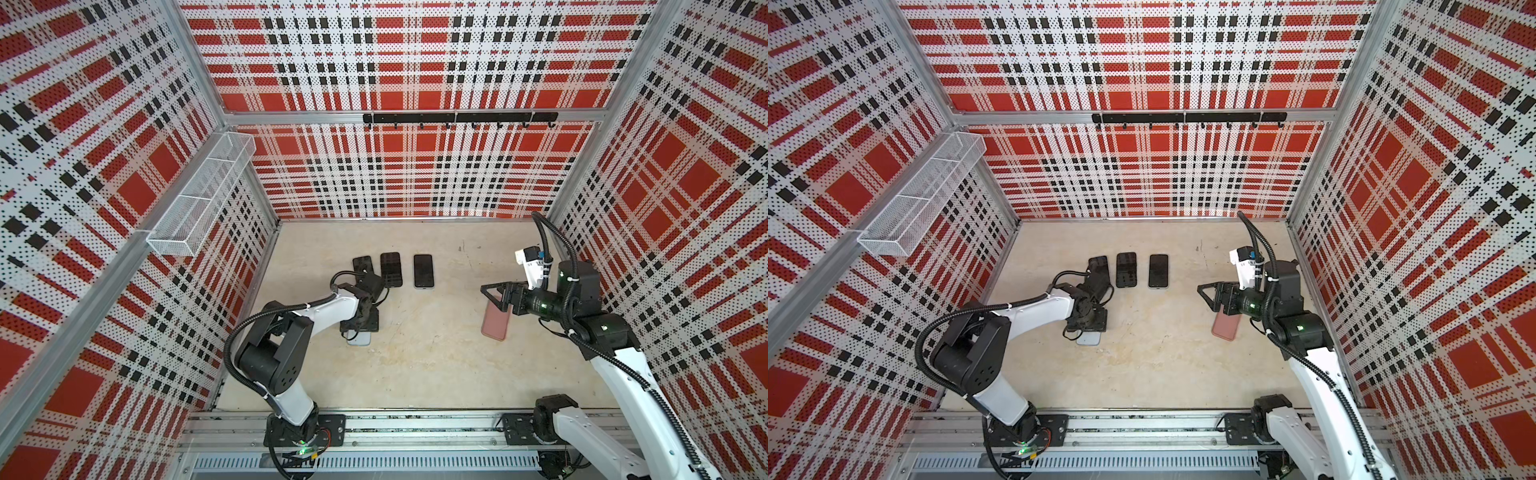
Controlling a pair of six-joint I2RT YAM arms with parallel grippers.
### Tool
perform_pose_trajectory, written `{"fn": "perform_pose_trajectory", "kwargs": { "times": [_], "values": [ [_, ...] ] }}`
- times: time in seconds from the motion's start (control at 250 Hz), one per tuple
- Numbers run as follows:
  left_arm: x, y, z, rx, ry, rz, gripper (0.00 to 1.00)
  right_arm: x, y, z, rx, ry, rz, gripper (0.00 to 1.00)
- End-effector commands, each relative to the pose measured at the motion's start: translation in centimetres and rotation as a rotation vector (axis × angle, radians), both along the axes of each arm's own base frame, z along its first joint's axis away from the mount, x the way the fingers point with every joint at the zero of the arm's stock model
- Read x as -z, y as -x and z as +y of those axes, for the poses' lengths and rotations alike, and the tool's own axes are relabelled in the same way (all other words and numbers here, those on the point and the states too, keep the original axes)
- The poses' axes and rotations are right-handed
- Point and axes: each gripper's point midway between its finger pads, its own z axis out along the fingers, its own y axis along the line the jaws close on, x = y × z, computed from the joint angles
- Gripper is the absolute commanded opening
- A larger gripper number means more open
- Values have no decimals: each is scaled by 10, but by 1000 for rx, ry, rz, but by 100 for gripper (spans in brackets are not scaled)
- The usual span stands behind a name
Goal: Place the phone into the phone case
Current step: 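Close the left gripper on the white phone, then lift the white phone toward the right gripper while right gripper reaches the pink case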
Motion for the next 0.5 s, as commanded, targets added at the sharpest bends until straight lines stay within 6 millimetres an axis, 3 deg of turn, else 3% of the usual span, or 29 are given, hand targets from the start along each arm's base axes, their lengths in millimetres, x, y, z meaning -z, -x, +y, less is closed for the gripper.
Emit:
{"fn": "perform_pose_trajectory", "kwargs": {
  "times": [0.0, 0.288, 0.496],
  "values": [
    [-6, 15, -18, 75, -7, -25, 63, 10, -12, -7, 46, 43, 42, 78],
    [-26, 32, -88, 335, 104, -149, 62, 53, -20, 7, 6, -20, 210, 77],
    [-53, 32, -137, 523, 223, -267, 60, 84, -11, 27, -114, -105, 353, 76]
  ]
}}
